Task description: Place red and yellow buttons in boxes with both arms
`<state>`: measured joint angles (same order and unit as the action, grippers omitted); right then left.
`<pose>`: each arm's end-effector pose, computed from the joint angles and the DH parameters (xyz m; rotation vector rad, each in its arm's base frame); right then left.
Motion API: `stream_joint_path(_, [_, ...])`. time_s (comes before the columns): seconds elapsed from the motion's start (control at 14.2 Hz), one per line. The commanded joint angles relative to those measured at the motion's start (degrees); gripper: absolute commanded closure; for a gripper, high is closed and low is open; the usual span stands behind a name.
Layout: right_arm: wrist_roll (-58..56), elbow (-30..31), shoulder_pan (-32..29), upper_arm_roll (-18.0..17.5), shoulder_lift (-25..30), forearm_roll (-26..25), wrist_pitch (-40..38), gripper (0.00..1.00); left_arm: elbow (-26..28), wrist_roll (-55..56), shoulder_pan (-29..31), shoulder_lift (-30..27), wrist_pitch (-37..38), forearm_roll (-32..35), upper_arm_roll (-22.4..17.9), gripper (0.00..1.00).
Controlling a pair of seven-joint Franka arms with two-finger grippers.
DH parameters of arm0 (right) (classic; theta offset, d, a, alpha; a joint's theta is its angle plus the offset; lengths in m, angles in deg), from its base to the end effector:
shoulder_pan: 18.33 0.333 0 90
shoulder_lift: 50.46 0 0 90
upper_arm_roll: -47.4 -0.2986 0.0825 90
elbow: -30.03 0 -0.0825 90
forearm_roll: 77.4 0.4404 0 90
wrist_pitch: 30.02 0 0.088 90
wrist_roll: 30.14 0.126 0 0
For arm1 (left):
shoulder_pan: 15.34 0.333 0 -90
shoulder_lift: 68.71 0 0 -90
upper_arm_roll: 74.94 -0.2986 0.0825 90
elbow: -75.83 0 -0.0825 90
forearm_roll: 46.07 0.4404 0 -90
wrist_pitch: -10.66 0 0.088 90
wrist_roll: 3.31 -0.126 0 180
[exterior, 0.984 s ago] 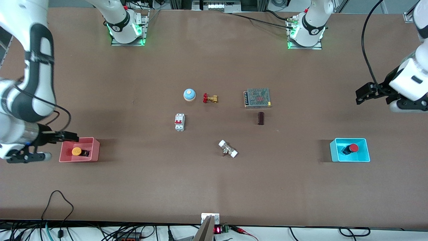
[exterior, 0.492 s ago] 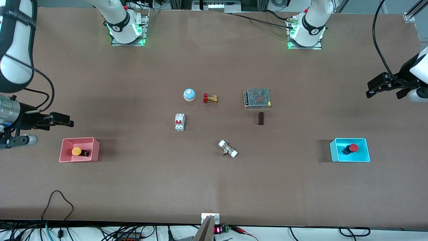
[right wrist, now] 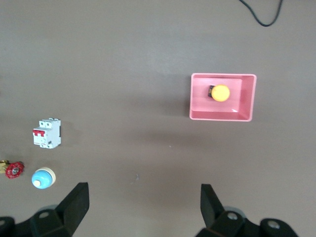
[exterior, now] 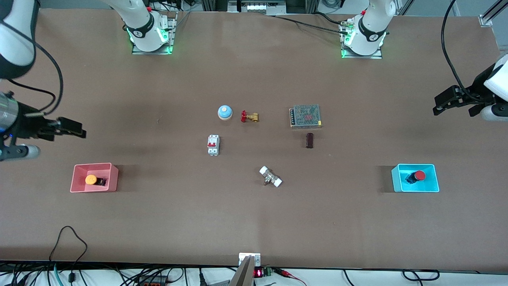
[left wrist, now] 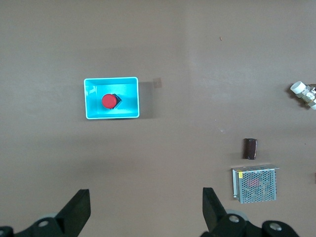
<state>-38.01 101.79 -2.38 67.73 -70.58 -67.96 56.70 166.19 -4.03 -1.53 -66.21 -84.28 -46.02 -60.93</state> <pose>0.6969 0.0062 0.5315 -3.0859 -0.1242 0.1004 0.6316 0.0005 0.5662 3.1314 -0.0246 0.0589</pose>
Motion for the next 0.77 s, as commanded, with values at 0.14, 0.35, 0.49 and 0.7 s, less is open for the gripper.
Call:
stream_joint_path(0.14, [1.3, 9.9, -15.3, -17.5, 10.3, -10.9, 0.3, 0.0, 1.3, -0.4, 0.6, -1.4, 0.4, -0.8, 0.5, 0.0])
stream_joint_path(0.35, [1.9, 14.8, -15.2, -17.5, 13.8, -11.2, 1.7, 0.0, 1.3, -0.4, 0.6, -1.4, 0.4, -0.8, 0.5, 0.0])
stream_joint_path(0.49, [2.1, 15.0, -15.2, -17.5, 14.3, -10.6, 1.9, 0.0, 1.3, -0.3, 0.6, -1.4, 0.3, -0.8, 0.5, 0.0])
stream_joint_path(0.7, [4.8, 16.7, -15.3, -17.5, 15.8, -10.4, 1.5, 0.0, 1.3, -0.3, 0.6, -1.4, 0.3, -0.8, 0.5, 0.0])
